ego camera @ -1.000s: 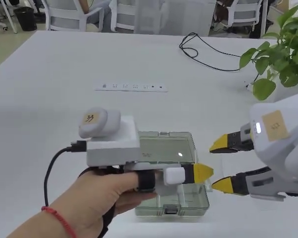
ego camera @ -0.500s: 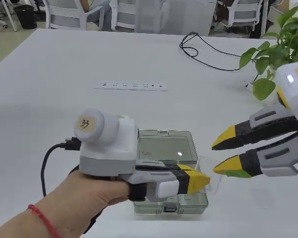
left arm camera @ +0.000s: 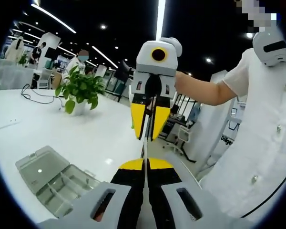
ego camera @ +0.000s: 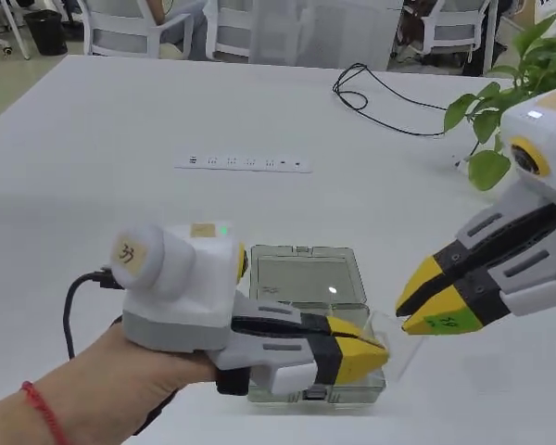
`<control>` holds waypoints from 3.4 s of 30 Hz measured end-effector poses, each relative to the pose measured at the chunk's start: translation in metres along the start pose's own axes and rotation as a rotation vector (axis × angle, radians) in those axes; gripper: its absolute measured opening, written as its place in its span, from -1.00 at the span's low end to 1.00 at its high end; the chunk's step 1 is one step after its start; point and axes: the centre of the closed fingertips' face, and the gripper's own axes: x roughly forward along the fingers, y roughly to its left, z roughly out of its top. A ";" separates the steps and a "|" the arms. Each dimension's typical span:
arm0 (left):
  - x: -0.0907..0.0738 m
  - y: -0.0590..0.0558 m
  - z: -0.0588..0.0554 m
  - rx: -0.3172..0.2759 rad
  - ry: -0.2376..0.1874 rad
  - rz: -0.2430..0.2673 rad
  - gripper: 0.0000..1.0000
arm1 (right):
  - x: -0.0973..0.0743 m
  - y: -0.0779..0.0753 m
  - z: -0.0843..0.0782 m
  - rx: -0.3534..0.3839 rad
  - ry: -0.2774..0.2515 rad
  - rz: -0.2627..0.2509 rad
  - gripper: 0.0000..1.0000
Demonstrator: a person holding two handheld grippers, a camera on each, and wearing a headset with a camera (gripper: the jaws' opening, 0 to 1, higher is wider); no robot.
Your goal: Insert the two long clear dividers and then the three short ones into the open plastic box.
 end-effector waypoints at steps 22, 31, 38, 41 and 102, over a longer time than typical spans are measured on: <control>-0.002 0.001 -0.004 0.040 0.007 0.005 -1.00 | 0.013 0.004 -0.004 -0.010 0.023 0.067 -0.94; -0.005 0.005 -0.004 0.047 -0.004 0.028 -1.00 | 0.015 0.002 -0.002 -0.021 0.024 0.057 -0.94; -0.010 0.011 -0.008 0.048 0.005 0.057 -1.00 | 0.016 0.000 -0.002 -0.030 0.027 0.043 -0.94; -0.014 0.014 -0.008 0.043 0.003 0.074 -1.00 | 0.014 -0.003 -0.002 -0.026 0.023 0.027 -0.94; -0.091 0.064 -0.049 0.044 0.063 0.355 0.71 | 0.084 -0.120 -0.054 -0.033 0.116 -0.210 -0.94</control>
